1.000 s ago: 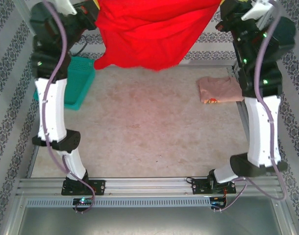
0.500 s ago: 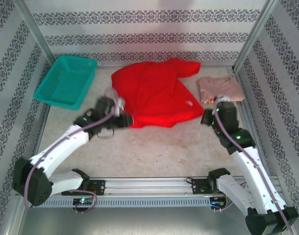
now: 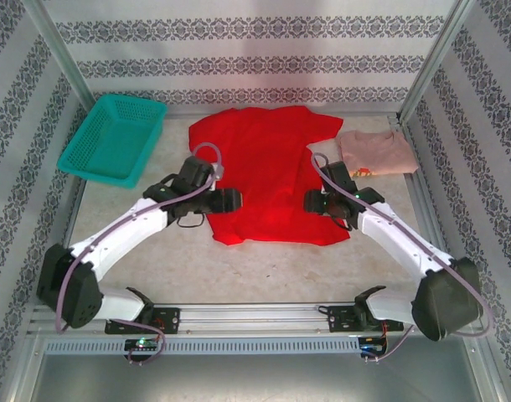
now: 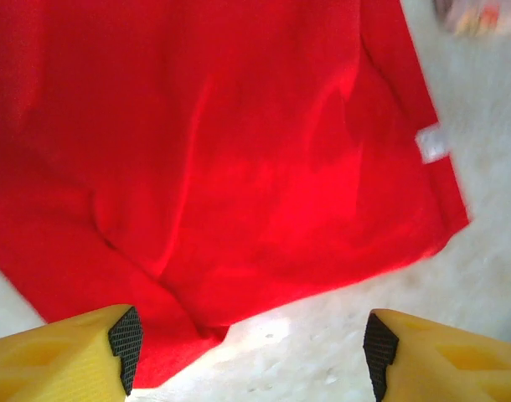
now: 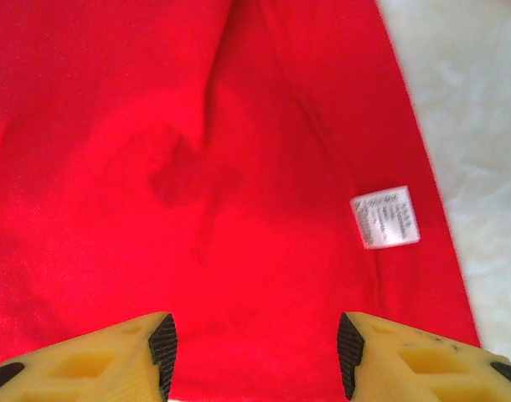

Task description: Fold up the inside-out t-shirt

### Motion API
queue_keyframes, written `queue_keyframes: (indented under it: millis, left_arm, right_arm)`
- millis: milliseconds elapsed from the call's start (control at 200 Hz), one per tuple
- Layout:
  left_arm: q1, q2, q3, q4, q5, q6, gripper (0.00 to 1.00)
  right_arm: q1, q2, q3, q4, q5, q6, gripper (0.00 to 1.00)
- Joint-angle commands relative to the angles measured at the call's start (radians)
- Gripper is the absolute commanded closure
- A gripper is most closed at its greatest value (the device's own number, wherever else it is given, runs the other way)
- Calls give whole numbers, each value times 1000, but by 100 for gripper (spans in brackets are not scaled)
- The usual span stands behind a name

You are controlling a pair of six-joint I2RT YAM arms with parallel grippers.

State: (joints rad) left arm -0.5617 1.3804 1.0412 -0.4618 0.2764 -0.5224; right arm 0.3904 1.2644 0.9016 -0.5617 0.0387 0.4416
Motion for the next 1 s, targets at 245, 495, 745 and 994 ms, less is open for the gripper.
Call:
queue_keyframes:
  millis: [245,495,745,994]
  left_arm:
    - [-322,295,96,68,-139,853,33]
    - [-320,495,209,0,-143,987,44]
    - [-272,550,274,13,-126,936,93]
    - [-72,386,267,73,381,591,100]
  right_arm:
    - [-207,-88,-44,9,-203,-30,42]
    - [-237,-120,-106,24,-236,-25,41]
    - [-243,-156,-98,-9,-251,-28,41]
    - [-157,-347,-209,55,-350,-46,40]
